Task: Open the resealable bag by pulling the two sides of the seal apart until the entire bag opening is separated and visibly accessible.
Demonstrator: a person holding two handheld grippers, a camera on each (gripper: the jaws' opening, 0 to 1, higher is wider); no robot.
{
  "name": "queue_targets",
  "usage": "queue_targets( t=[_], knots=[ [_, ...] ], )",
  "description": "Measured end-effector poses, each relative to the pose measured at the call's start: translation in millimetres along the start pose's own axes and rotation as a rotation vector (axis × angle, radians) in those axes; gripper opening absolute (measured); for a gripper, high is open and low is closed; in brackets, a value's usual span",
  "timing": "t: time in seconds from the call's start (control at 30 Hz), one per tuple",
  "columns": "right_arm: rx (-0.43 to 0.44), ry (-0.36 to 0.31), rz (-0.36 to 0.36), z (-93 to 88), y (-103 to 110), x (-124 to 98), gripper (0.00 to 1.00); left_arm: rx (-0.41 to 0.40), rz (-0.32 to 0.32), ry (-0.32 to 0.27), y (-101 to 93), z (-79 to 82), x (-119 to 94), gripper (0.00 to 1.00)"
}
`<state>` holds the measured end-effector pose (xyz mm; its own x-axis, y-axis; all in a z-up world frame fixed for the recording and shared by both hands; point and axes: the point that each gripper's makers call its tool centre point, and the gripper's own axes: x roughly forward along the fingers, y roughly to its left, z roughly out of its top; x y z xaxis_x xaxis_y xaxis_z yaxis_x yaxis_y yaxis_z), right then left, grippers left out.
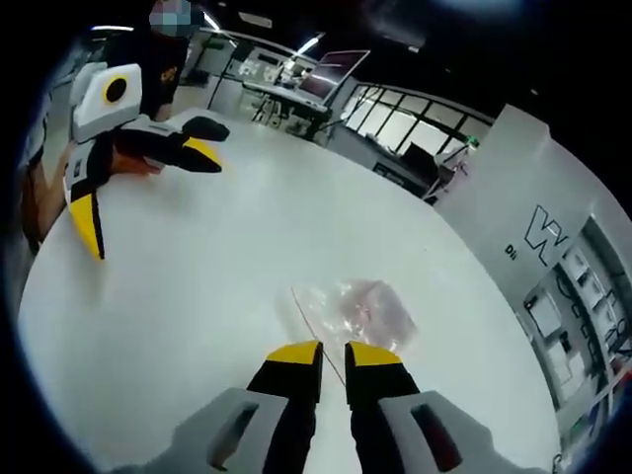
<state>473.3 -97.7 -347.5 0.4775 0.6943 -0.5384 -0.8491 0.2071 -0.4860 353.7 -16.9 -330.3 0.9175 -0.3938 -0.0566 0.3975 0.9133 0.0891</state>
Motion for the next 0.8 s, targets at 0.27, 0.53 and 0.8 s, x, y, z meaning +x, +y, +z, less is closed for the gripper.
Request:
queue_targets(
  t=[0.27, 0.53, 0.8],
  knots=[
    [-0.032, 0.024, 0.026, -1.2, 6.7, 3.8, 0.03, -0.001, 0.001, -0.001, 0.4, 0.2, 0.0, 0.81],
    [-0.077, 0.046, 0.032, -1.1, 8.9, 6.7, 0.03, -0.001, 0.002, -0.002, 0.8, 0.4, -0.3, 0.81],
    [-0.137, 0.070, 0.031, -0.4, 9.4, 9.8, 0.03, -0.002, 0.003, -0.003, 1.4, 0.7, -0.6, 0.81]
  ],
)
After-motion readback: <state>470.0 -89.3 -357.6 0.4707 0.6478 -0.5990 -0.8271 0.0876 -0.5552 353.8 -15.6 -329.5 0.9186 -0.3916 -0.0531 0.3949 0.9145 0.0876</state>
